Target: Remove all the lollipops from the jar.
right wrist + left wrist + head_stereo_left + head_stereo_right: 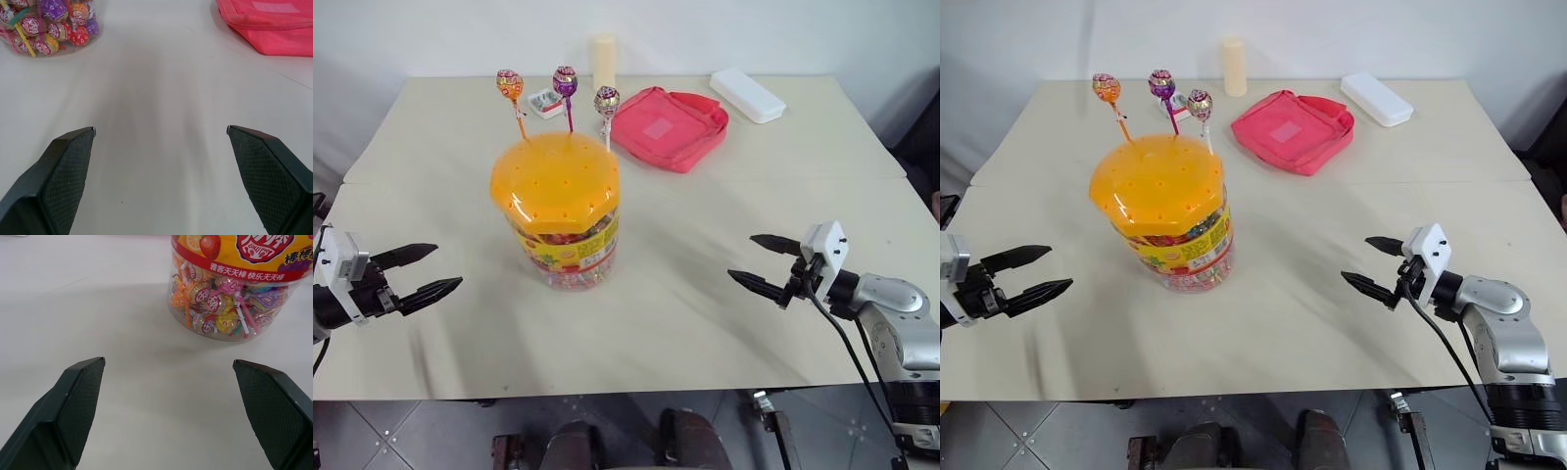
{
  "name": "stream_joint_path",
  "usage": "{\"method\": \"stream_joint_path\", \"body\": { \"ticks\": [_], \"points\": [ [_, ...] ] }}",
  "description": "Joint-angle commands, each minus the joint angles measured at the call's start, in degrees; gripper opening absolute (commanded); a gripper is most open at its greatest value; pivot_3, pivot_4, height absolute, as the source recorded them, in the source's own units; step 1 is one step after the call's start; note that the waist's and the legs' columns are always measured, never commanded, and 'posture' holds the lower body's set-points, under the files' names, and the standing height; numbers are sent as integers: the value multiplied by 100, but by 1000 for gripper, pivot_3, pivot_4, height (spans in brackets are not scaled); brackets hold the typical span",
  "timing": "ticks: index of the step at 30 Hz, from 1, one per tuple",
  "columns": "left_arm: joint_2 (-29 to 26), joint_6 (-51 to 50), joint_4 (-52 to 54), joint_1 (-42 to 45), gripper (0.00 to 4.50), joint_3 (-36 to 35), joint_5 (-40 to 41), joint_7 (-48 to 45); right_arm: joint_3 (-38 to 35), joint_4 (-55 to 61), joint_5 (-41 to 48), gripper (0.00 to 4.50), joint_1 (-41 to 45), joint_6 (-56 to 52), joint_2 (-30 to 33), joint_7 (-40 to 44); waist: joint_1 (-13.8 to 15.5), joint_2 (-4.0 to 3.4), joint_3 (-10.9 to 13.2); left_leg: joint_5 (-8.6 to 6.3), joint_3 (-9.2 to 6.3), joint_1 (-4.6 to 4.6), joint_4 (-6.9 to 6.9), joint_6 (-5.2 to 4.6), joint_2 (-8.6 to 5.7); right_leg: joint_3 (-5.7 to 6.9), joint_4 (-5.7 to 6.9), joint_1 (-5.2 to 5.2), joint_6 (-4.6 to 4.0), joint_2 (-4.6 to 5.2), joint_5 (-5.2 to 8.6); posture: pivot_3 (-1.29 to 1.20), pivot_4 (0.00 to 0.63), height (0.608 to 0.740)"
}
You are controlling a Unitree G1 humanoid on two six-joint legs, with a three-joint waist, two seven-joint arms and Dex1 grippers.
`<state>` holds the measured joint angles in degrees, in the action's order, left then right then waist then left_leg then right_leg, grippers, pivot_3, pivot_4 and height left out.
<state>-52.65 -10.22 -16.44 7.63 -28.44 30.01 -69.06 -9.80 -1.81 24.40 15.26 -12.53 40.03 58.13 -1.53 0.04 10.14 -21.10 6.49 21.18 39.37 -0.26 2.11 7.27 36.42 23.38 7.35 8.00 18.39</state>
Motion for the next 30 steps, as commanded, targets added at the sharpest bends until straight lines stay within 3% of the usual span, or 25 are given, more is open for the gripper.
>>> {"method": "stream_joint_path", "body": {
  "ticks": [1,4,13,19,24,30],
  "points": [
    [-151,70,57,101,4455,-123,-2,37,-236,340,142,4500,90,8,89,-80,1,0,0,0,0,0,1,0,0,0,1,0,0,0,0,0,150,740],
    [-165,-292,163,231,4455,-236,117,373,-263,451,193,4500,78,-61,132,-70,3,0,0,0,-2,0,9,0,0,-1,6,-1,0,1,0,0,150,740],
    [-662,-1118,977,491,4455,-290,504,141,-579,1163,817,4500,-82,-451,437,268,20,4,2,-4,-9,5,22,-6,0,0,12,-2,0,2,0,0,150,740],
    [-697,-1075,698,2148,4455,518,440,-108,-821,1517,1487,4500,306,-902,622,368,132,5,2,-9,-9,10,52,-13,-1,-3,28,-4,0,3,0,0,150,740],
    [-146,-948,-72,3758,4455,1261,192,-86,-787,1613,1530,4500,623,-918,549,222,184,12,0,-12,-13,13,67,-16,-9,0,43,-6,0,5,0,0,150,740],
    [475,-378,-1561,5063,4455,1824,-390,-190,-813,1973,1665,4500,579,-1011,406,-92,140,16,1,-13,-13,13,65,-19,-12,5,46,-3,1,6,0,0,150,740]
  ]
}}
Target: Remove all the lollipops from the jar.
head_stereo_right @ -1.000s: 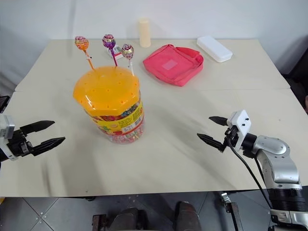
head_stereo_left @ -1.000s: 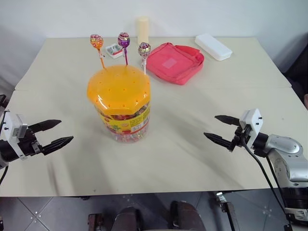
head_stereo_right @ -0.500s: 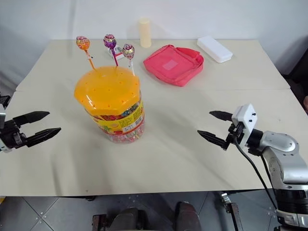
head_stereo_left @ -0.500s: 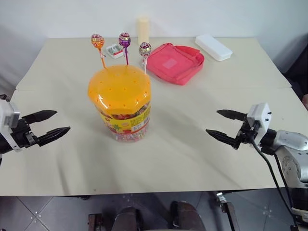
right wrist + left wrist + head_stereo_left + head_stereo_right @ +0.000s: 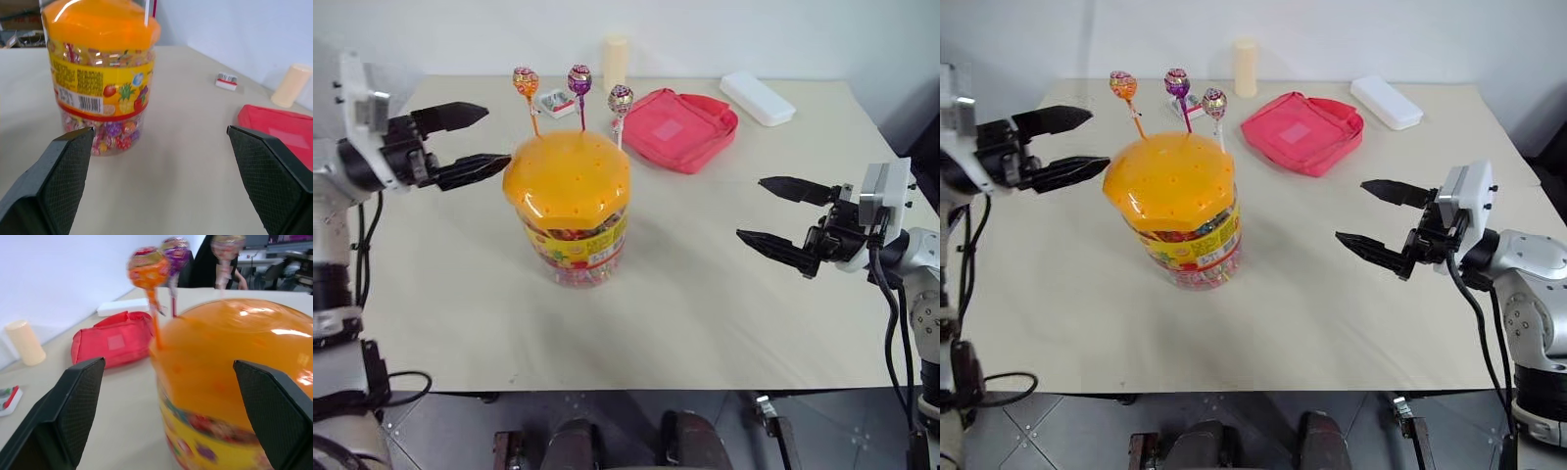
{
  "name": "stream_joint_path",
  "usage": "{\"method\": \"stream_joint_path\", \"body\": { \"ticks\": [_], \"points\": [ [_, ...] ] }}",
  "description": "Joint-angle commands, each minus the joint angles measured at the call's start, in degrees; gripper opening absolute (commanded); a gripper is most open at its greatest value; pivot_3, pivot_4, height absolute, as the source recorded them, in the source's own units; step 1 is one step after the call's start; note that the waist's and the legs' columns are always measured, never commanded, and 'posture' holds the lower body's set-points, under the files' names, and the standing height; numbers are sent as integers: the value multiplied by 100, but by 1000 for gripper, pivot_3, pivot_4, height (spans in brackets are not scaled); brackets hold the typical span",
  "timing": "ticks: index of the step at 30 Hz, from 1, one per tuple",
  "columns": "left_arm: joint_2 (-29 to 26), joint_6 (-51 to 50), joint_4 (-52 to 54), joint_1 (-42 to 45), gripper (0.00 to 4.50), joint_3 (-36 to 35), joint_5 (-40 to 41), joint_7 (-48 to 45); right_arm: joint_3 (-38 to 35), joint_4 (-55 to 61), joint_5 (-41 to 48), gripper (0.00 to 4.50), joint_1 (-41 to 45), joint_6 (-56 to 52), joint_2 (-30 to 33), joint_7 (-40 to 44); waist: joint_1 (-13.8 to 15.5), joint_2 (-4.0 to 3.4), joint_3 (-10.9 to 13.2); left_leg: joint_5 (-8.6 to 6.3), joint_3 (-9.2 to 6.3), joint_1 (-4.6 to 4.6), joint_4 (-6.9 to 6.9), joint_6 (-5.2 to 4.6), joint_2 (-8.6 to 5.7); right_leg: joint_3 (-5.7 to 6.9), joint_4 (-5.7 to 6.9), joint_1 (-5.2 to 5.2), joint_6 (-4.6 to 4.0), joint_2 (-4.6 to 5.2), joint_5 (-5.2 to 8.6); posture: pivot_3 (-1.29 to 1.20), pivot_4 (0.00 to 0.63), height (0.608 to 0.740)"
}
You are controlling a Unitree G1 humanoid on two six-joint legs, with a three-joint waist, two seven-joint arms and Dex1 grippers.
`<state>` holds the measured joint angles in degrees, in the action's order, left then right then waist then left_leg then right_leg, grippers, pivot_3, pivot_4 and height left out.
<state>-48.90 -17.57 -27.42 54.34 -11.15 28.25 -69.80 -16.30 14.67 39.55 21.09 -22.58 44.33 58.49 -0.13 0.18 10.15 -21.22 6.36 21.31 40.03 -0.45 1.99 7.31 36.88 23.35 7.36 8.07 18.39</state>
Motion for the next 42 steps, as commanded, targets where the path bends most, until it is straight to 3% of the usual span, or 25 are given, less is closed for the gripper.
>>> {"method": "stream_joint_path", "body": {
  "ticks": [1,9,10,12,25,32,36,39,42],
  "points": [
    [189,447,-690,562,4455,150,-293,-147,-173,355,162,4500,-14,-15,-30,-173,-1,2,1,0,0,0,1,0,0,1,0,0,0,0,0,0,150,740],
    [750,1056,-2111,1613,4455,317,-730,-295,-297,566,225,4500,-209,0,-31,-455,18,11,6,-1,-9,8,6,-3,-7,10,0,-1,1,7,-1,0,150,740],
    [804,1054,-2150,1699,4280,331,-735,-375,-350,631,233,4500,-288,-8,-16,-515,17,17,9,-2,-12,9,8,-4,-9,12,1,-1,1,9,-1,0,150,740],
    [846,1077,-2213,1791,3896,349,-765,-549,-434,732,248,4500,-428,-2,5,-600,9,16,9,-2,-18,16,9,-5,-12,19,0,-1,2,13,-1,0,150,740],
    [848,908,-2149,1962,16,214,-773,-895,-494,761,204,4500,-600,98,27,-687,-8,18,9,-3,-23,16,8,-6,-13,22,0,-1,2,13,-1,0,150,740],
    [732,798,-1879,2220,16,-42,-614,-720,-434,608,140,4500,-515,159,55,-580,-11,25,14,-3,-25,17,9,-6,-13,23,1,-1,2,14,-1,0,150,740],
    [602,550,-1640,2378,16,-187,-667,-108,-360,427,97,4500,-303,191,84,-436,-16,27,15,-3,-29,17,10,-6,-13,23,1,-1,2,14,-1,0,150,740],
    [407,56,-1436,2334,16,-176,-836,526,-356,343,125,4500,-186,256,74,-280,-17,27,15,-3,-32,16,9,-6,-13,23,2,-1,2,15,-1,0,150,740],
    [-159,-1290,-1192,2131,16,88,-1255,1217,-365,142,300,4500,-2,310,141,184,-25,28,15,-3,-32,17,9,-6,-14,24,3,-1,2,15,-1,0,150,740]
  ]
}}
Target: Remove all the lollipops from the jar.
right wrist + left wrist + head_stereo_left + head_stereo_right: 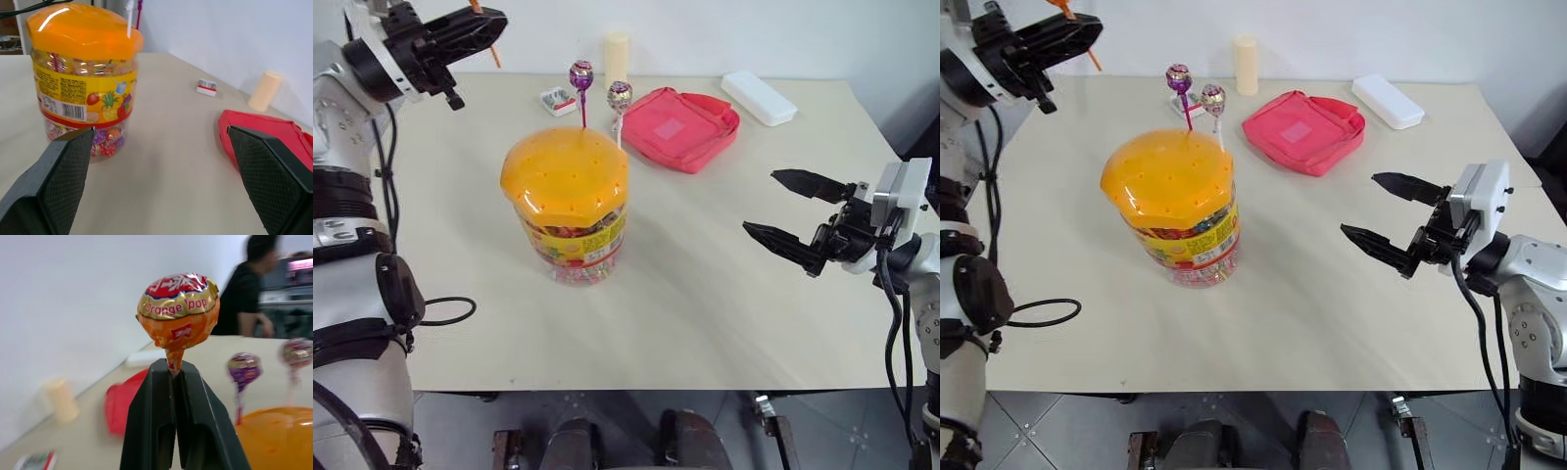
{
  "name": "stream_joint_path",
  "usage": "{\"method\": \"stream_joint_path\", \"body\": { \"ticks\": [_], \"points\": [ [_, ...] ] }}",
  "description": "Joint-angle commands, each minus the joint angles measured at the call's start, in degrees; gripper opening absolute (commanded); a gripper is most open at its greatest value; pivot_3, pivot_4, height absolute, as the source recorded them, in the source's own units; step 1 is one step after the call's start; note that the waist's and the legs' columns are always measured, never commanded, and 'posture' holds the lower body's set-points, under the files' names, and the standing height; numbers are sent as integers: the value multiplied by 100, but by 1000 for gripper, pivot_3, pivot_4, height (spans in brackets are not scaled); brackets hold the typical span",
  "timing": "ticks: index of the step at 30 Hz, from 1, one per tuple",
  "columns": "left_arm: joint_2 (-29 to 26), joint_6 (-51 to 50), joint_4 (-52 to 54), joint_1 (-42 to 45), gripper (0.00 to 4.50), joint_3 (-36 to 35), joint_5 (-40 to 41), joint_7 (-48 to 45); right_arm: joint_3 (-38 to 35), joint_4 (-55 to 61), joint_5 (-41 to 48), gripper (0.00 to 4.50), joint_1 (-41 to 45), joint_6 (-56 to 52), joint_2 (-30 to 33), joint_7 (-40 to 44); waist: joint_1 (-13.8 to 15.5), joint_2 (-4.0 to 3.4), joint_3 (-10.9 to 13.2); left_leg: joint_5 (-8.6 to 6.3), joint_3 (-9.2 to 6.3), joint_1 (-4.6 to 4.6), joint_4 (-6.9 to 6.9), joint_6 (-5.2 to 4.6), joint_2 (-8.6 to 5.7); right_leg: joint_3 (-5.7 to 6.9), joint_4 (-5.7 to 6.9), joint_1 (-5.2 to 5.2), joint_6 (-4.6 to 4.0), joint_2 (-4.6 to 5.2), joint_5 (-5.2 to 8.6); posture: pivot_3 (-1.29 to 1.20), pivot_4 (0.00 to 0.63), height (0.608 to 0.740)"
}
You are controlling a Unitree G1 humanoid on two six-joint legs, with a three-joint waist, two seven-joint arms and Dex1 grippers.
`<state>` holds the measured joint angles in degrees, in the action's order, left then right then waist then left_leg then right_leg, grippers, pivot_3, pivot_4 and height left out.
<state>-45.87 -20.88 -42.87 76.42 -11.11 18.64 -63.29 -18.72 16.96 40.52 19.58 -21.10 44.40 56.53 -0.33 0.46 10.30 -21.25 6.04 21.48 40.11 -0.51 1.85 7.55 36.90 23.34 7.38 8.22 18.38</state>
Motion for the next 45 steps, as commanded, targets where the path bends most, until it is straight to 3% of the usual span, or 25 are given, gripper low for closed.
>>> {"method": "stream_joint_path", "body": {
  "ticks": [1,12,16,20,21,24,34,38,45],
  "points": [
    [-564,-1186,433,-148,16,109,-340,685,-123,-132,232,4500,186,168,145,489,-15,0,0,0,0,0,-1,0,0,0,1,0,0,0,0,0,150,740],
    [-1716,-4812,2463,-2960,16,24,-664,2169,380,-1008,-57,4500,1053,252,162,1091,-102,6,0,0,-20,1,-1,0,-2,2,11,-1,0,2,0,0,150,740],
    [-1881,-5787,3186,-3984,16,-136,-648,2514,554,-1196,-167,4500,1211,313,49,1183,-112,6,0,0,-21,1,-4,0,-2,0,12,-1,0,4,0,0,150,740],
    [-1897,-6309,3488,-4301,16,-264,-538,2689,674,-1374,-261,4500,1350,390,-22,1278,-81,7,0,0,-23,1,-5,1,-1,0,13,-1,-1,5,1,0,150,740],
    [-1863,-6389,3510,-4295,505,-332,-529,2764,702,-1424,-285,4500,1396,409,-37,1302,-65,7,0,0,-20,1,-3,1,-2,-1,13,-1,-1,5,1,0,150,740],
    [-1905,-6494,3697,-4353,1284,-396,-449,2813,736,-1513,-325,4500,1485,431,-59,1371,-24,7,0,0,-16,1,-2,1,-5,-4,12,-1,-1,9,1,0,150,740],
    [-2563,-6901,4460,-4362,4468,-464,156,2460,656,-1518,-319,4500,1460,429,47,1454,11,7,1,0,-11,1,-4,1,-5,-6,12,1,-1,9,1,0,150,740],
    [-2875,-6846,4661,-4107,4468,-427,425,2267,603,-1451,-295,4500,1428,399,57,1393,21,8,1,0,-10,1,-4,1,-5,-5,12,1,-1,9,1,0,150,740],
    [-2921,-6155,4411,-3292,4468,-252,653,2049,515,-1321,-234,4500,1475,357,32,1237,18,8,1,0,-5,0,-4,1,-6,-9,11,2,-1,10,1,0,150,740]
  ]
}}
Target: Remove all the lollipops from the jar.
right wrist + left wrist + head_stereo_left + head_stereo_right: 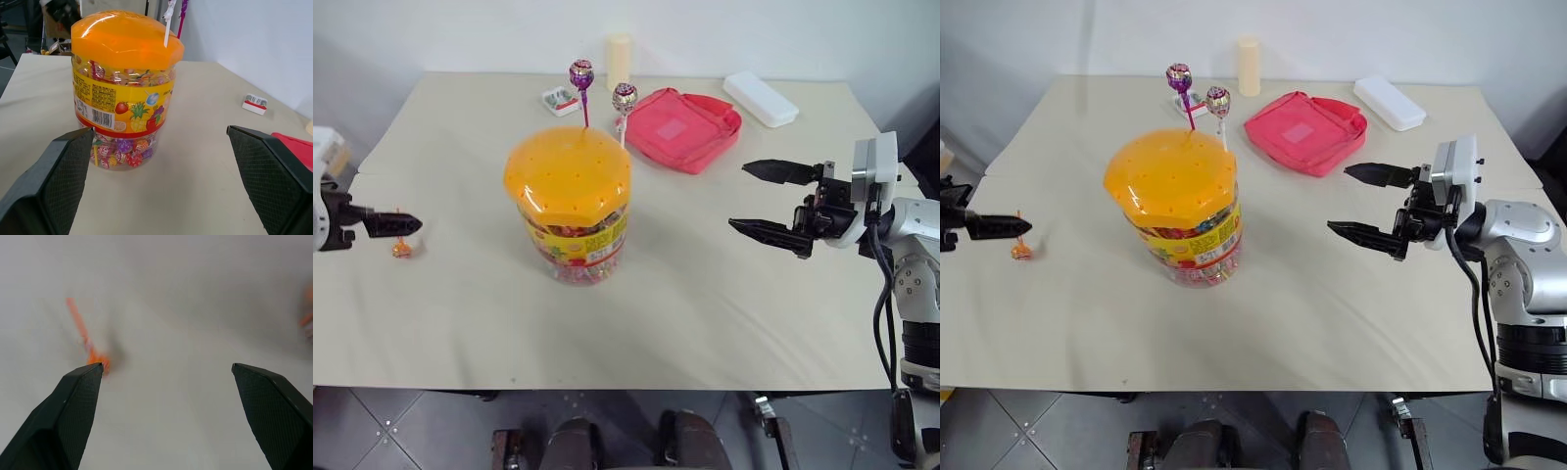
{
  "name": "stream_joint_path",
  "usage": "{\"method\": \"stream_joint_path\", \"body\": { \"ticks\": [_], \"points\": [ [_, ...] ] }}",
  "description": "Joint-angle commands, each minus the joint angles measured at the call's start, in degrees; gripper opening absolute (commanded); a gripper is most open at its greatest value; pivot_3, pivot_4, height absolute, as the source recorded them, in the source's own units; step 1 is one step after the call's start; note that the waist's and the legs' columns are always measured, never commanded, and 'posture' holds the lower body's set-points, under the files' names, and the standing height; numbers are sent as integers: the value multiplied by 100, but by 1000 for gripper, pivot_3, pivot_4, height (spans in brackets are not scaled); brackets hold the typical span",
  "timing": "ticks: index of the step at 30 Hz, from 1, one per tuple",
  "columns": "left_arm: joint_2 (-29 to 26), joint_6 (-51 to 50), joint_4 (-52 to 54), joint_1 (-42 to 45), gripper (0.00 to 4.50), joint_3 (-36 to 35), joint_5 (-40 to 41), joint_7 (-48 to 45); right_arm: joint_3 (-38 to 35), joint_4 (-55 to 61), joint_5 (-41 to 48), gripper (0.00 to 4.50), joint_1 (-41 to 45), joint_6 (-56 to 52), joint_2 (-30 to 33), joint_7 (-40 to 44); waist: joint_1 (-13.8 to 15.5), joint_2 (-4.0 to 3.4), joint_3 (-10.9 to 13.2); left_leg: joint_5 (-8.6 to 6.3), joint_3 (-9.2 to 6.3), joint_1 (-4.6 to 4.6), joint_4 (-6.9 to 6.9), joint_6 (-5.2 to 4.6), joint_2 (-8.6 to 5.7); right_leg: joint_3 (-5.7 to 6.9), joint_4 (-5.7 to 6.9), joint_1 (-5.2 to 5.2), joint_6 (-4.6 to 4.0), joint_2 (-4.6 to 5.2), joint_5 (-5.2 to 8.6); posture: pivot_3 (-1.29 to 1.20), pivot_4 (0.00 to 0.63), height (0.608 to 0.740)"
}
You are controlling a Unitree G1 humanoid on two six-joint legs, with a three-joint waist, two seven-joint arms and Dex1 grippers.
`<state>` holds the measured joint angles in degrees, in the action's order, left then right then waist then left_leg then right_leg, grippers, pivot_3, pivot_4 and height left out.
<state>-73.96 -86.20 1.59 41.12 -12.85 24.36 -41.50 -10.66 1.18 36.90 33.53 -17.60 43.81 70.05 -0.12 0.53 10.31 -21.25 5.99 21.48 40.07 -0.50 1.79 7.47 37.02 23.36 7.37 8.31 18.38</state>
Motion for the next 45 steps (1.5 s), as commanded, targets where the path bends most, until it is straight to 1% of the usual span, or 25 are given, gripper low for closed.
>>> {"method": "stream_joint_path", "body": {
  "ticks": [1,4,6,8,12,13,15,17,19,22,26,28,31,33,37,42,45],
  "points": [
    [-71,554,-29,300,4468,-119,150,-220,-315,317,173,4500,86,-29,81,-158,-2,0,0,0,2,0,-1,0,0,0,0,2,0,0,0,0,150,740],
    [78,1196,0,214,4468,-381,360,-564,-342,511,278,4500,109,-155,43,-303,-2,0,0,0,3,1,0,0,1,0,0,4,0,-1,0,0,150,740],
    [454,1857,5,73,4468,-875,569,-780,-316,688,363,4500,158,-312,11,-460,-2,-1,0,0,3,1,-1,0,1,0,0,5,0,-1,0,0,150,740],
    [531,2086,49,-162,4468,-1037,695,-1011,-264,796,417,4500,209,-423,-6,-565,-5,0,0,0,3,3,2,0,4,2,1,5,-1,-1,0,0,150,740],
    [1549,3433,-64,-74,4468,-1586,1224,-1433,-83,953,532,4500,451,-643,-174,-765,0,0,0,0,3,3,5,0,4,2,1,5,0,0,0,0,150,740],
    [1804,3926,-48,-135,4468,-1750,1440,-1873,25,932,492,4500,566,-685,-282,-848,3,0,0,0,0,4,7,0,3,3,3,3,-1,0,0,0,150,740],
    [2018,4714,-64,-303,4468,-1838,1597,-2626,210,882,396,4500,764,-748,-477,-1019,-17,9,-5,0,1,4,11,0,2,4,4,4,0,1,0,0,150,740],
    [2017,4994,-247,-499,4468,-1839,1649,-3022,435,713,278,4500,1037,-760,-723,-1126,-45,9,-5,0,1,4,8,0,2,8,4,5,-1,0,0,0,150,740],
    [2032,5115,-447,-649,4468,-1898,1772,-3265,680,470,120,4500,1338,-798,-946,-1209,-138,8,-6,0,5,2,2,0,2,10,4,7,-1,0,0,0,150,740],
    [1970,5383,-655,-887,4468,-1930,1809,-3639,981,-35,-157,4500,1821,-819,-1327,-1355,-191,8,-6,1,3,0,0,0,2,15,7,7,-1,0,1,0,150,740],
    [1880,5541,-660,-1427,4468,-2172,1862,-3867,1411,-1074,-714,4500,2442,-761,-1771,-1427,-295,8,-6,0,-1,1,-4,0,2,15,8,8,-1,0,1,0,150,740],
    [1858,5586,-619,-1691,4468,-2316,1873,-3862,1435,-1498,-867,4500,2631,-602,-1935,-1382,-306,8,-6,0,-11,1,-6,0,2,17,10,7,-1,0,0,0,150,740],
    [1867,5634,-508,-2235,4468,-2776,1933,-3813,1384,-2159,-924,4500,3030,-435,-2282,-1249,-354,7,-5,0,-26,2,-9,-1,0,18,13,8,-1,3,1,0,150,740],
    [1898,5612,-375,-2437,4468,-2989,2058,-3705,1354,-2418,-943,4500,3201,-382,-2404,-1111,-393,6,-4,0,-46,2,-11,-1,1,20,14,9,-1,3,0,0,150,740],
    [1913,5601,-161,-2923,4468,-3468,2222,-3606,1285,-2841,-846,4500,3551,-295,-2605,-566,-438,5,-4,-1,-68,2,-9,-1,0,18,31,8,-1,6,0,0,150,740],
    [1946,5586,111,-3283,4468,-3733,2373,-3388,1196,-3100,-786,4500,3789,-227,-2635,-3,-453,4,-3,-1,-71,2,-9,-1,-2,16,40,5,-1,6,0,0,150,740],
    [1969,5612,205,-3391,4468,-3750,2449,-3294,1222,-3302,-909,4500,3913,-107,-2688,119,-456,4,-3,-1,-75,2,-9,-1,-2,16,40,5,-1,6,1,0,150,740]
  ]
}}
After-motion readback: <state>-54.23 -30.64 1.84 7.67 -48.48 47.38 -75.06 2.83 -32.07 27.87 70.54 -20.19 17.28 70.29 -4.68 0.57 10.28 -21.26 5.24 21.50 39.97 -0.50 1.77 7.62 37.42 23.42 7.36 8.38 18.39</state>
